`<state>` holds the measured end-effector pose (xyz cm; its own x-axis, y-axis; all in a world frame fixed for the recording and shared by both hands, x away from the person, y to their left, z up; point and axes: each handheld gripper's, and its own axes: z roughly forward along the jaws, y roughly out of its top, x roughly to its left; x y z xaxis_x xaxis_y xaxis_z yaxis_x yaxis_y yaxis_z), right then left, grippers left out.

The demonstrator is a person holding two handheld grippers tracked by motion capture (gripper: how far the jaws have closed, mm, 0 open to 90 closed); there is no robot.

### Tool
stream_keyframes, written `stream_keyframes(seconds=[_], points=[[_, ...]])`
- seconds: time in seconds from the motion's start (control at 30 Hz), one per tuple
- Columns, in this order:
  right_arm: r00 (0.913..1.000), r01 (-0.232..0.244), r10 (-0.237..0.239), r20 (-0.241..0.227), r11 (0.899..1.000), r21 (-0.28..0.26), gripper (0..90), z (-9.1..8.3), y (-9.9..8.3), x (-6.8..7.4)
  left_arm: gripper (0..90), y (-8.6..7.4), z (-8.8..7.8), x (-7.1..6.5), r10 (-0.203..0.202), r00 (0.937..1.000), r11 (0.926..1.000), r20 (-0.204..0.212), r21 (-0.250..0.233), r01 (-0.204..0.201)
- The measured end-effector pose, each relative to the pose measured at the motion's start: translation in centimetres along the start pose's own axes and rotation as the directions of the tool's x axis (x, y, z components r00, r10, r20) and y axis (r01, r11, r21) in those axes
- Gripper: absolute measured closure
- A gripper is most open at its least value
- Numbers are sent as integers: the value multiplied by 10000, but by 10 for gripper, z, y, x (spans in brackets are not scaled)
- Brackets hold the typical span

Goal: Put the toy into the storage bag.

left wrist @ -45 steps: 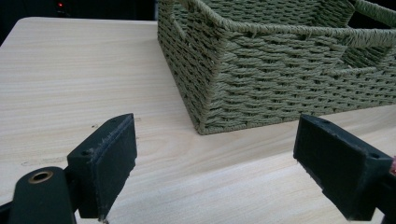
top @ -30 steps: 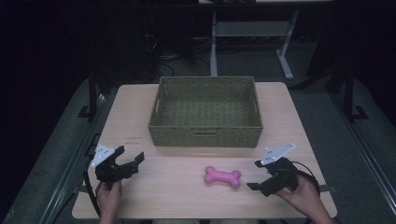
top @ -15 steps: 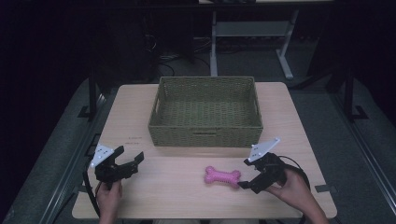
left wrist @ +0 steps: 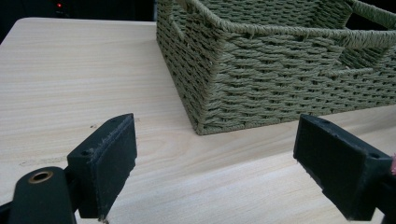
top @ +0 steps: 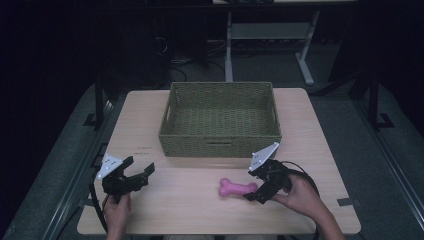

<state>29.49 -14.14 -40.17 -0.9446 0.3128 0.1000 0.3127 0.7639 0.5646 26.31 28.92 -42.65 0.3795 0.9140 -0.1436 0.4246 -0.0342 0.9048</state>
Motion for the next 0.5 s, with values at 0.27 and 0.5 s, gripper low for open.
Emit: stream_keyframes(seconds=[0.27,0.5], points=[[9998,148,-144,-135,9995,288,176,12,7,-3,128,0,0,0,-7,10000,10000,0,-3,7],[9993,285,-271,-253,9980,567,217,22,12,-4,128,0,0,0,6,10000,10000,4,-29,-6]])
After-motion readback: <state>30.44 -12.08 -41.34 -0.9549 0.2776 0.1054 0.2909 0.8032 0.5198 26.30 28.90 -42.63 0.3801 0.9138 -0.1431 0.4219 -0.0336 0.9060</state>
